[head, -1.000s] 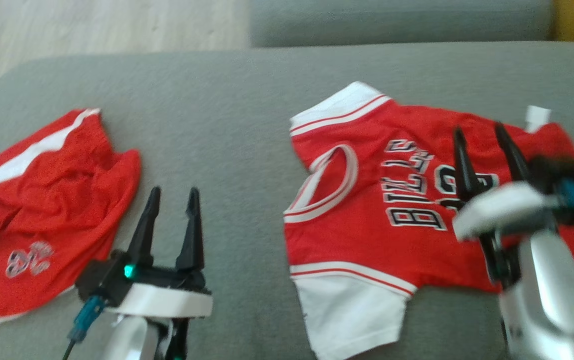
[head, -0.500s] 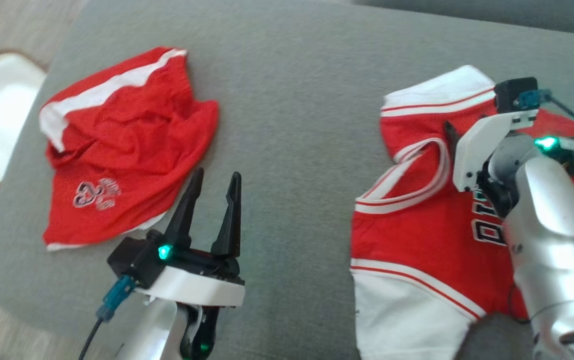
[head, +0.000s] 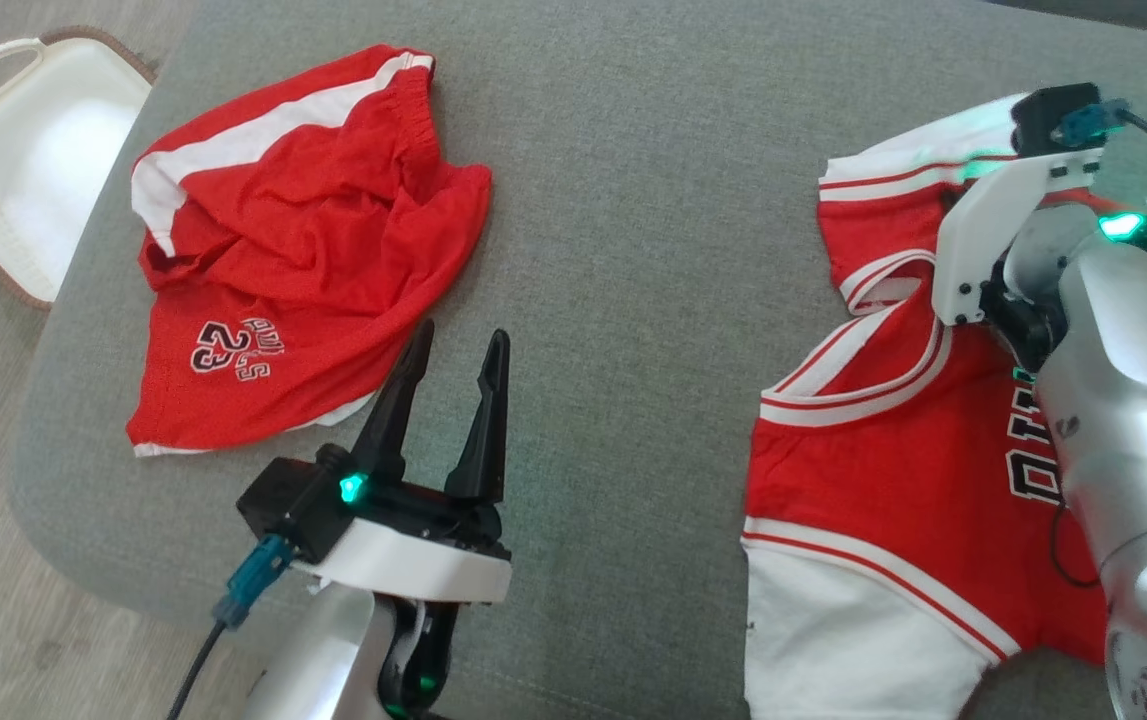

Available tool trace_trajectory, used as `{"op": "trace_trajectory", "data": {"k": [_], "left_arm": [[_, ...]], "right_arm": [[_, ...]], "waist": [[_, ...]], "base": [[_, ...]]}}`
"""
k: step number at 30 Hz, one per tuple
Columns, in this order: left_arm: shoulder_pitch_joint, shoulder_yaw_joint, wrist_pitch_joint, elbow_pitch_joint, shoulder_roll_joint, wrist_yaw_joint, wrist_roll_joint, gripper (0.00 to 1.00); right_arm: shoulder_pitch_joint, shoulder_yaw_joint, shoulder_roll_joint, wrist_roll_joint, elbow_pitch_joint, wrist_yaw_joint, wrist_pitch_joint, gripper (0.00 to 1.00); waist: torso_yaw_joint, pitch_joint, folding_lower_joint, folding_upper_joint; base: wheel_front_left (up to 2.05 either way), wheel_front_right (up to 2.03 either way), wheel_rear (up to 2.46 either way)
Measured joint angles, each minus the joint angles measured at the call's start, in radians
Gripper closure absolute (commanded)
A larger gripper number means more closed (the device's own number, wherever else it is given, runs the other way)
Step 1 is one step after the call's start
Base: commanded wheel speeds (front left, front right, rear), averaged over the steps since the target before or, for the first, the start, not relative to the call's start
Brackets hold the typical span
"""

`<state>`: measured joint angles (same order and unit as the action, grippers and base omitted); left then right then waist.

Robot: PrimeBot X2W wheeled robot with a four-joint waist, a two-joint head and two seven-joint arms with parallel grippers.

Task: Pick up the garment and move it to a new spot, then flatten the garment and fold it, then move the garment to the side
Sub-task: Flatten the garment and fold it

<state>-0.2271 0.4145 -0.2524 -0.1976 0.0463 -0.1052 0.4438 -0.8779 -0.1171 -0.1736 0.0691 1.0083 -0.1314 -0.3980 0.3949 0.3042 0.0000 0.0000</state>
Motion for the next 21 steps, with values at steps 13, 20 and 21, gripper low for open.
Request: {"op": "trace_trajectory", "data": {"k": [13,20,21], "left_arm": [[-0.038,0.045,0.0,0.014,-0.001,0.002,0.034,0.0],[-0.038,0.048,0.0,0.018,-0.002,0.012,0.041,0.0],[-0.038,0.045,0.0,0.018,-0.002,0.018,0.041,0.0]], "right_arm": [[-0.233,0.099,-0.059,-0.048,0.083,0.0,0.29,1.0],[-0.287,0.133,-0.075,-0.136,0.166,0.0,0.306,0.0],[-0.287,0.136,-0.072,-0.144,0.176,0.0,0.316,0.0]], "waist": [[0.06,0.041,0.0001,0.0],[0.091,0.057,0.0001,0.0],[0.088,0.057,0.0002,0.0]], "base": [[0.0,0.0,0.0],[0.0,0.0,0.0],[0.0,0.0,0.0]]}}
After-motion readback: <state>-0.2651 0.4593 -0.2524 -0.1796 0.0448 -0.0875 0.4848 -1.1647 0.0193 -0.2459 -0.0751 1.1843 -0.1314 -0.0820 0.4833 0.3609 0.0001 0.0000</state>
